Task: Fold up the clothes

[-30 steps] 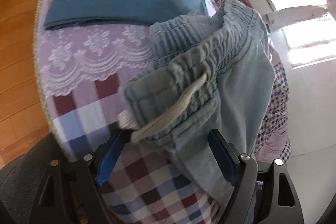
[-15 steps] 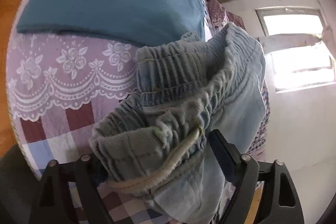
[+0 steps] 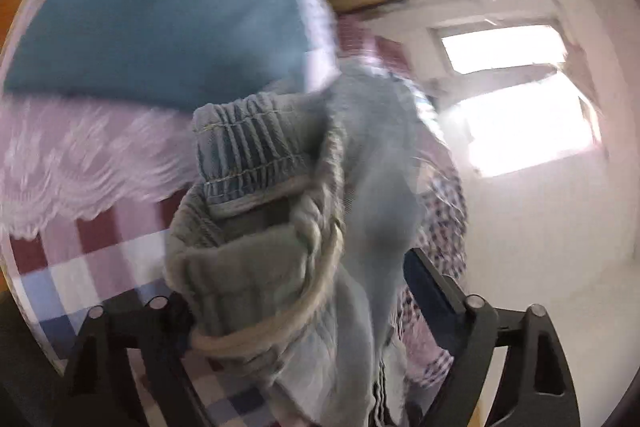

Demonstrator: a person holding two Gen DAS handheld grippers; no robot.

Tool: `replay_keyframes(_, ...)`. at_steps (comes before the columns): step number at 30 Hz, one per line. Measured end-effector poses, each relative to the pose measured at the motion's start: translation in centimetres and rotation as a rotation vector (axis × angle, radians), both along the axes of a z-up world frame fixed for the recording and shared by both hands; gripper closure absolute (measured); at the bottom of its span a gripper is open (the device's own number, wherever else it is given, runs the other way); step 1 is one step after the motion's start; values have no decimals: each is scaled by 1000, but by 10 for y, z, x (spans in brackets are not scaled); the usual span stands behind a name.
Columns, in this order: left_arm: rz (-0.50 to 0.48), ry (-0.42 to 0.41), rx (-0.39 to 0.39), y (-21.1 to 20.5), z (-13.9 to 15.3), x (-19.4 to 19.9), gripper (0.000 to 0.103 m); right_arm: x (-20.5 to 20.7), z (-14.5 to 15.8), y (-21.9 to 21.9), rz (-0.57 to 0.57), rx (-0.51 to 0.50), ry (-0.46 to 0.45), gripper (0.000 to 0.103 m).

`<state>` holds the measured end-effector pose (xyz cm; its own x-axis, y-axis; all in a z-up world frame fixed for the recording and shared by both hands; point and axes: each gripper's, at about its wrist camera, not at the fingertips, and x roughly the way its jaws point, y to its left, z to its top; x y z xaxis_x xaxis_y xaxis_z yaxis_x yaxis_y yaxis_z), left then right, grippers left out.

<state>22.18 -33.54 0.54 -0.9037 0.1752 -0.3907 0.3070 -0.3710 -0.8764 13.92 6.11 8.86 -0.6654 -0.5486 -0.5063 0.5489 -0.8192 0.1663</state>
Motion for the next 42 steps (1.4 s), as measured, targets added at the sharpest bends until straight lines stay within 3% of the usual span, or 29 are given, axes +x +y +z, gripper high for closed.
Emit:
replay_keyframes(1, -16, -26, -43, 4, 0, -5, 13, 0, 0, 0, 1, 0, 1, 46)
replay_keyframes(3, -43, -152, 46, 3, -31, -18, 16, 0, -1, -1, 1, 3, -2, 46)
replay_keyframes(8, -13, -149, 87, -8, -39, -25, 20, 0, -2, -2, 5, 7, -6, 46)
replay_keyframes(12, 36, -101, 122, -17, -39, -26, 58, 0, -1, -2, 5, 4, -5, 46)
replay_keyframes(15, 24, -69, 18, -1, -4, -32, 70, -1, 0, -1, 5, -1, -5, 46)
replay_keyframes(18, 11, -37, -92, 15, 32, -37, 75, -2, 1, 1, 3, -19, -14, 46)
replay_keyframes(26, -35, 60, -380, 69, 130, -48, 79, -10, 9, 21, -27, -131, -64, 46)
replay_keyframes(28, -78, 94, -444, 82, 159, -81, 80, -12, 12, 28, -39, -161, -73, 46)
replay_keyframes(35, -272, 161, -629, 204, 223, -103, 80, -26, 29, 77, -134, -305, -88, 46)
replay_keyframes(38, -356, 146, -712, 271, 236, -126, 80, -32, 38, 123, -237, -388, -86, 46)
replay_keyframes(42, -457, 71, -817, 371, 227, -148, 80, -35, 39, 197, -397, -505, -99, 46)
